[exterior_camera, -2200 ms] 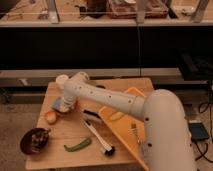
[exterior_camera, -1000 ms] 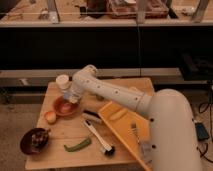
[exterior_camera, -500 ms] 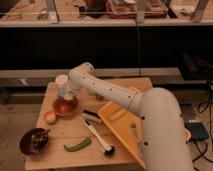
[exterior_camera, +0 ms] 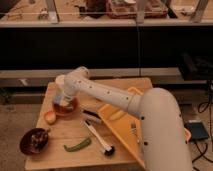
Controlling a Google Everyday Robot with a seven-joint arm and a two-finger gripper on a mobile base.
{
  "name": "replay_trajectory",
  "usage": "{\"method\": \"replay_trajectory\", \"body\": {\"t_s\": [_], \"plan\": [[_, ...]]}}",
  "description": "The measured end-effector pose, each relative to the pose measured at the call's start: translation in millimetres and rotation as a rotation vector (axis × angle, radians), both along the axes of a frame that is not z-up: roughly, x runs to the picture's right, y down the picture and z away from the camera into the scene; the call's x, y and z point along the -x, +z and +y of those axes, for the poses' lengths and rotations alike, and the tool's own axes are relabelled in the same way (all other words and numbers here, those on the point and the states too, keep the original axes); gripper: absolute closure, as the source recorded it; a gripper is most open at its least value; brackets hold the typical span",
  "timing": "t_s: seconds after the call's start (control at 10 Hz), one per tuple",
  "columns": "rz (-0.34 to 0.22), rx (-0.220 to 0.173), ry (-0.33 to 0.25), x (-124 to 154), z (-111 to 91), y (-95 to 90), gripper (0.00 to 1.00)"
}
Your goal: Wipe red bowl with sponge
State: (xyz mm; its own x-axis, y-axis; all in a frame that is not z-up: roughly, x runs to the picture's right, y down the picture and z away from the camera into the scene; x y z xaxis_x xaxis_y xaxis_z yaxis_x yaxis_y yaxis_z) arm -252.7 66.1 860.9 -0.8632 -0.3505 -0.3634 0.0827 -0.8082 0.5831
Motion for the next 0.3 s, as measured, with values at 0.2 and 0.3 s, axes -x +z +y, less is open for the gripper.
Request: {"method": "replay_trajectory", "body": {"t_s": [0.2,0.3], "plan": [[0.016,0.012,0.001,-8.7,8.5,0.5,0.74],[0.022,0.019,0.015,-18.3,9.8,-0.9,0.74]]}}
